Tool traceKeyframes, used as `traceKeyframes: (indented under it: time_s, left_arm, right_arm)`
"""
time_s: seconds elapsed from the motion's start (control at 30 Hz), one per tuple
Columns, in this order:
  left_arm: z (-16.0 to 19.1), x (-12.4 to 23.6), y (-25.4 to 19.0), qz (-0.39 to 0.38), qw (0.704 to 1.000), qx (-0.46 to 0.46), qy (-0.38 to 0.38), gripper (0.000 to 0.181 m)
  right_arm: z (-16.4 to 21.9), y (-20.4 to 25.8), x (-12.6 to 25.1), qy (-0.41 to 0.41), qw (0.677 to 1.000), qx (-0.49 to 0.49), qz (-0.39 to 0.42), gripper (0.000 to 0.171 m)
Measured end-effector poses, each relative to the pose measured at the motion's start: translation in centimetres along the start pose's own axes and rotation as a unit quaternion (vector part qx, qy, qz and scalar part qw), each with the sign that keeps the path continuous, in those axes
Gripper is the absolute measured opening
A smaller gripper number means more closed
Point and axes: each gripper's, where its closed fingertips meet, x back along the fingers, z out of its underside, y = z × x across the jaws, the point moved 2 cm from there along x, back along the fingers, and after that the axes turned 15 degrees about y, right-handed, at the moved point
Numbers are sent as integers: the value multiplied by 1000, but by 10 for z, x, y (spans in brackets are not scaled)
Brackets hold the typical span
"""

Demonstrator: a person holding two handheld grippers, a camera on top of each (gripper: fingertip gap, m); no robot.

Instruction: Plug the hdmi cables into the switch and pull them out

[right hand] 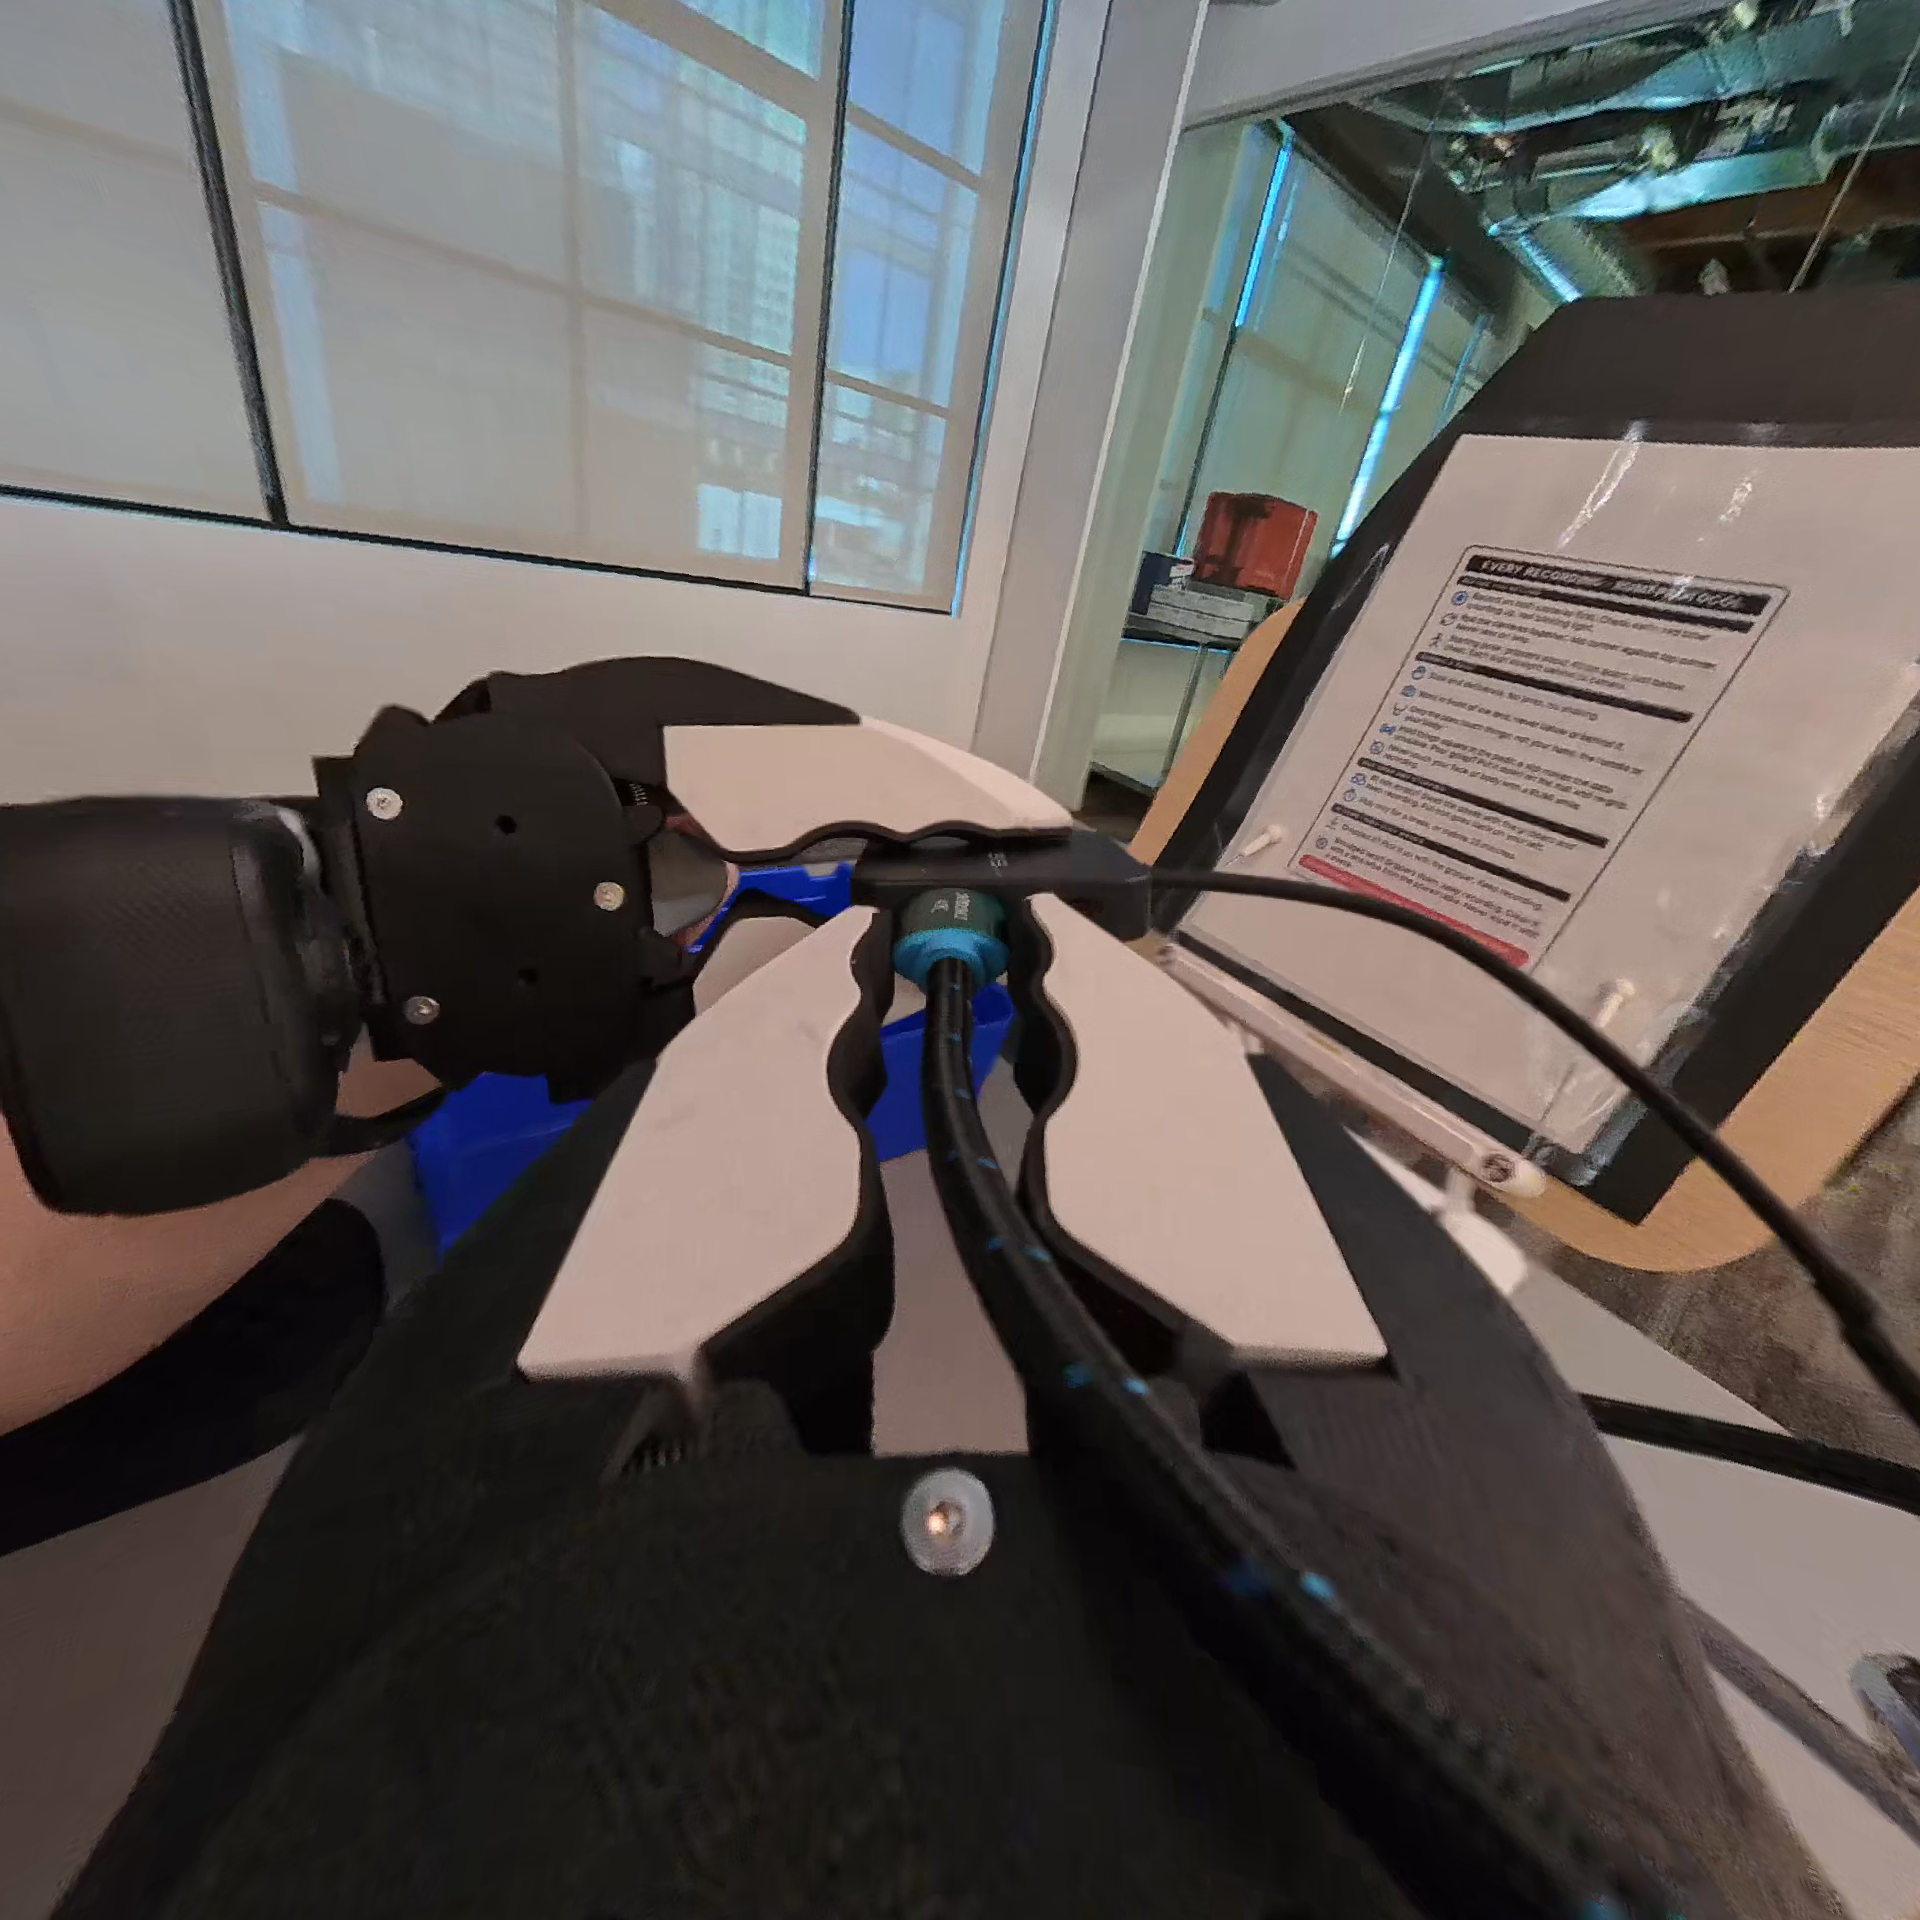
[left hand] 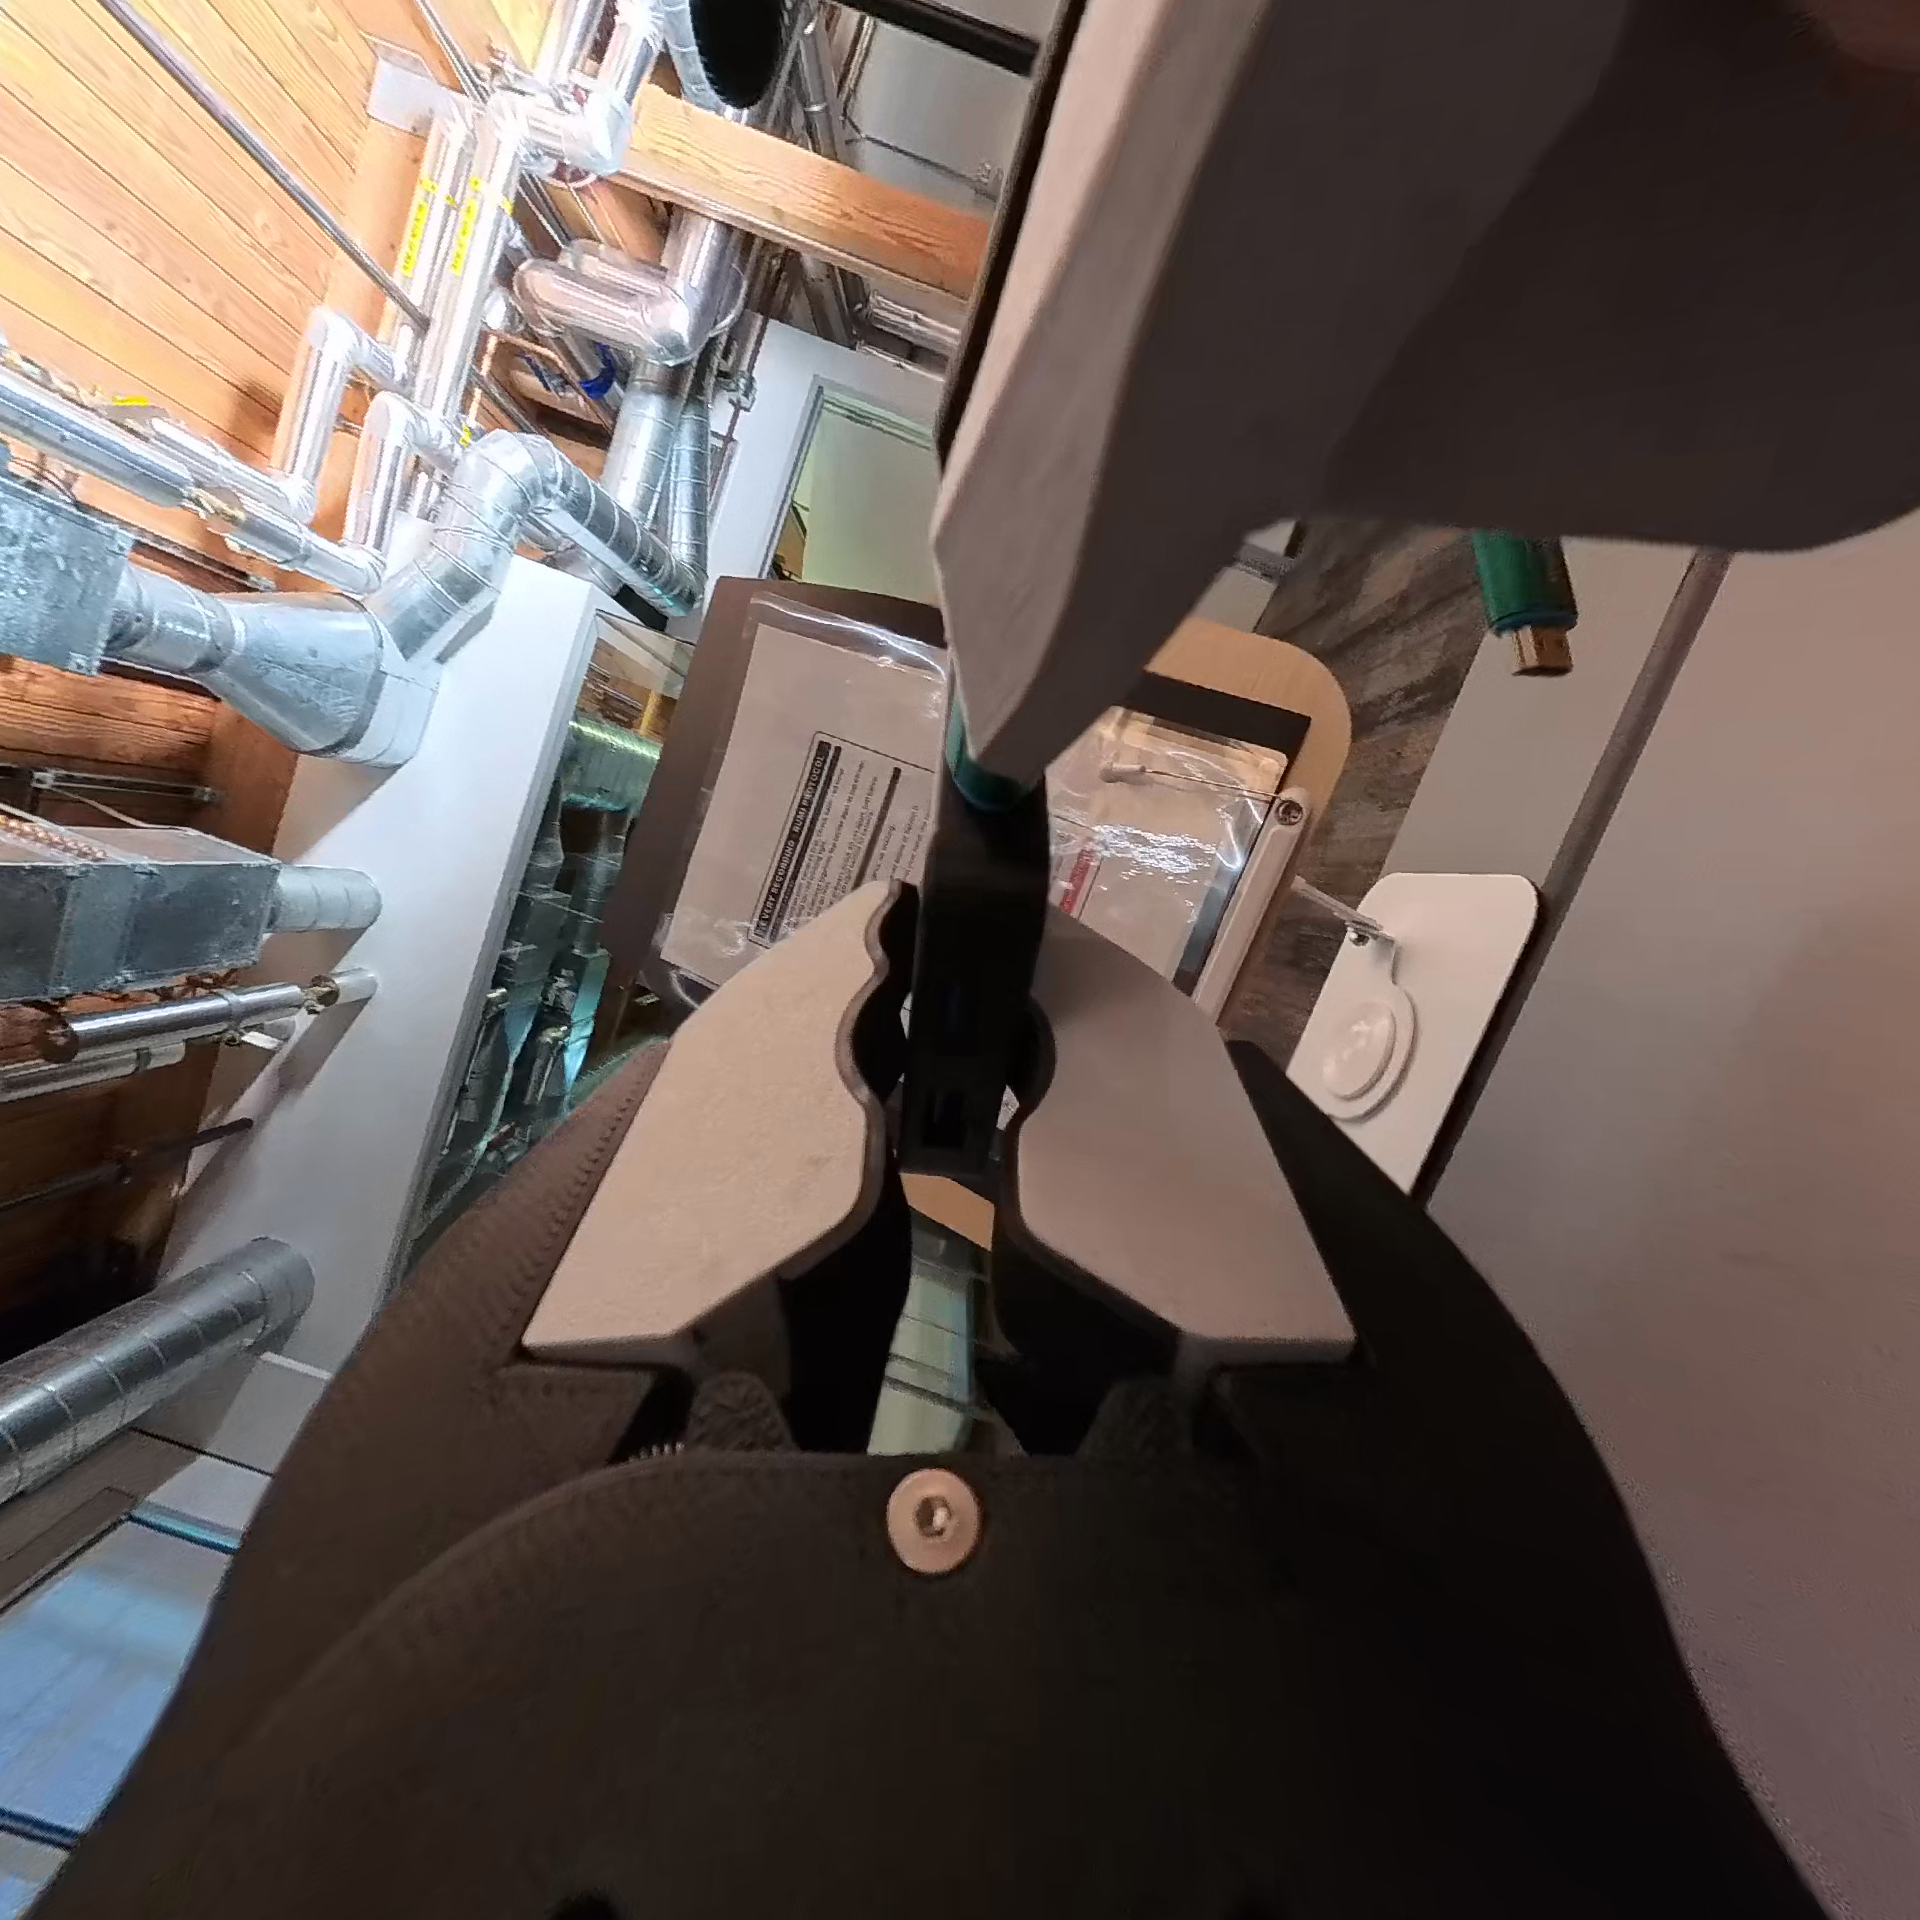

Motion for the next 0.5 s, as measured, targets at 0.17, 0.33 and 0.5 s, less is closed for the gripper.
traceKeyframes:
  time_s: [0.17, 0.33, 0.5]
  left_arm:
    - [-3, 4, 4, -5, 1000, -3, -14, 15]
    - [-2, 1, -1, 16, 1000, 0, -4, 15]
    - [-1, -2, -4, 32, 999, 7, 12, 15]
  right_arm:
    - [-2, -3, 5, -5, 992, -63, -110, 23]
    - [0, -4, 4, 25, 998, -28, -57, 23]
    - [2, -7, 4, 38, 999, -13, -16, 23]
